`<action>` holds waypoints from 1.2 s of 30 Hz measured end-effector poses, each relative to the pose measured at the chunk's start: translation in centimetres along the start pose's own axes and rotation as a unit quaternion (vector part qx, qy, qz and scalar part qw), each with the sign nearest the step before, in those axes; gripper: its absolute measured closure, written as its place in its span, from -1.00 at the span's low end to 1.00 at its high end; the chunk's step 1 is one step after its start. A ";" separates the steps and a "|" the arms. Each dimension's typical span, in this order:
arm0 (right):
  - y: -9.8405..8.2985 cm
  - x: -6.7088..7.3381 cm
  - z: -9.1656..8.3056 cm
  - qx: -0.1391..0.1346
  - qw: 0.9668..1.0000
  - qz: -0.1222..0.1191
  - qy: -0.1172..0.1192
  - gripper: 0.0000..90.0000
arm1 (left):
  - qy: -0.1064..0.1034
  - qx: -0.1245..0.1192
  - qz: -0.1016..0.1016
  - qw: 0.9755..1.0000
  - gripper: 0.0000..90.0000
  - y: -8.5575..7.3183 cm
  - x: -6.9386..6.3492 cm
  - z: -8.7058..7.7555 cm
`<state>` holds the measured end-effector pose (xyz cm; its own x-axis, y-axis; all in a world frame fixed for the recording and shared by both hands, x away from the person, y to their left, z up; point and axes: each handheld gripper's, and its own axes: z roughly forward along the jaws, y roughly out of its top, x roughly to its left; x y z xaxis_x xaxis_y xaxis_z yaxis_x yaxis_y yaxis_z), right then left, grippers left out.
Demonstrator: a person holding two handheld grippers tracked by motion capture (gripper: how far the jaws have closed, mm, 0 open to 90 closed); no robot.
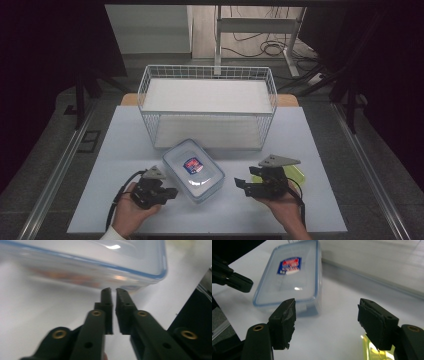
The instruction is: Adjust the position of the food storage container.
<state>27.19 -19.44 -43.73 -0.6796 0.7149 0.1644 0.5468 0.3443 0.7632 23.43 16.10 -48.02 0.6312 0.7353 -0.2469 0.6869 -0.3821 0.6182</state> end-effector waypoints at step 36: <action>10.3 1.3 17.3 0.121 0.986 -0.098 -0.058 0.98 | 0.046 -0.041 -0.043 0.997 -0.31 -1.8 4.5 -3.2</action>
<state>40.40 -4.38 -46.46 -0.7308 0.6804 -0.0537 0.5211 0.6070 0.6000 23.89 21.86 -47.84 0.5332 0.8127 -0.2351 0.7029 -0.2709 0.6576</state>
